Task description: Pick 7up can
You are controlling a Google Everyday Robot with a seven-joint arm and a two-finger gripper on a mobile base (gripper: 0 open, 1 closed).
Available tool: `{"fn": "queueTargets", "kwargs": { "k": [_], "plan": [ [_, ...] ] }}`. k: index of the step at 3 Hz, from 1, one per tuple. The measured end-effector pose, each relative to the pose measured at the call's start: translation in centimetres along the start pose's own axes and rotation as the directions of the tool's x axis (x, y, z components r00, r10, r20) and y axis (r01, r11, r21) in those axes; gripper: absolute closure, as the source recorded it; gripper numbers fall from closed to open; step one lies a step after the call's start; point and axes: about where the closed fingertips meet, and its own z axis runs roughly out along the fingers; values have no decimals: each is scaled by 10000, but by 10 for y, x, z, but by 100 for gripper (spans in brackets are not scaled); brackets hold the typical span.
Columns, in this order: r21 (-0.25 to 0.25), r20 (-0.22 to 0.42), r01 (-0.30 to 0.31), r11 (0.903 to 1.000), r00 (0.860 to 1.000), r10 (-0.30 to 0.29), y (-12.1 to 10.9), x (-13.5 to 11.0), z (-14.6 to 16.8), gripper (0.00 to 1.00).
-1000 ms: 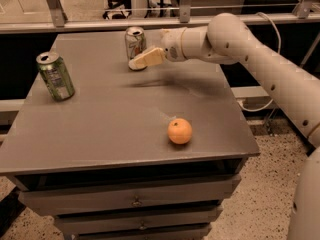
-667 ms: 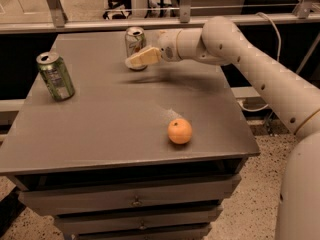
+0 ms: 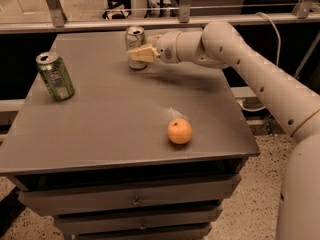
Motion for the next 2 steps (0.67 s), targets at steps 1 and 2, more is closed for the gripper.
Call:
{"fn": "queueTargets", "kwargs": {
  "k": [1, 2],
  "plan": [
    [-192, 275, -30, 9998, 9996, 35, 7, -5, -6, 68],
    [-397, 668, 216, 9990, 9976, -189, 15, -17, -25, 92]
  ]
}}
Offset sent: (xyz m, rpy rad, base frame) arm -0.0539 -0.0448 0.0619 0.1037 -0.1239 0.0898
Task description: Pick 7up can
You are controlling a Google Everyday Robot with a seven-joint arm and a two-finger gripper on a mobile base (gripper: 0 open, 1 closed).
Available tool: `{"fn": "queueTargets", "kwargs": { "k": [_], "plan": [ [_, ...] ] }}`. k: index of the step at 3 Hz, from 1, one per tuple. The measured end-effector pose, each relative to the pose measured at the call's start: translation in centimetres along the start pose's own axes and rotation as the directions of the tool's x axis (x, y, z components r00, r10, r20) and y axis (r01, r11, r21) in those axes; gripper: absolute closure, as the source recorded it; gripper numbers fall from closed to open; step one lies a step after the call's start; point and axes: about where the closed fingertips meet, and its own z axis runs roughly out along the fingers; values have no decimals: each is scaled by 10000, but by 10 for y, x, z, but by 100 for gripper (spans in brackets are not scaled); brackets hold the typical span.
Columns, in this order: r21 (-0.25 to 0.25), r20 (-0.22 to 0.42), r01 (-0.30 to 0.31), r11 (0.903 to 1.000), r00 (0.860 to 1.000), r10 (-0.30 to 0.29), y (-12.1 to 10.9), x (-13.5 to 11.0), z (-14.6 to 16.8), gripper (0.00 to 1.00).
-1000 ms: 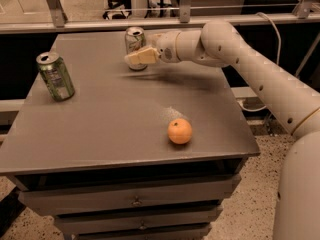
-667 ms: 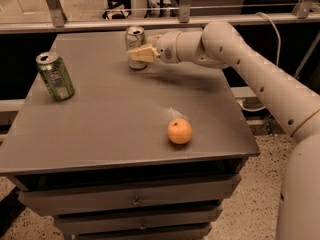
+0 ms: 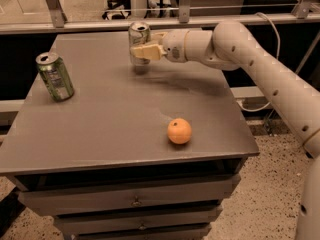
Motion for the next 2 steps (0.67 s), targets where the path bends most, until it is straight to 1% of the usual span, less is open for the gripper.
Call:
{"fn": "queueTargets", "kwargs": {
  "k": [1, 2],
  "plan": [
    [-207, 512, 498, 9985, 9975, -487, 13, -25, -35, 100],
    [-185, 570, 587, 9981, 9967, -575, 13, -26, -44, 100]
  ]
}}
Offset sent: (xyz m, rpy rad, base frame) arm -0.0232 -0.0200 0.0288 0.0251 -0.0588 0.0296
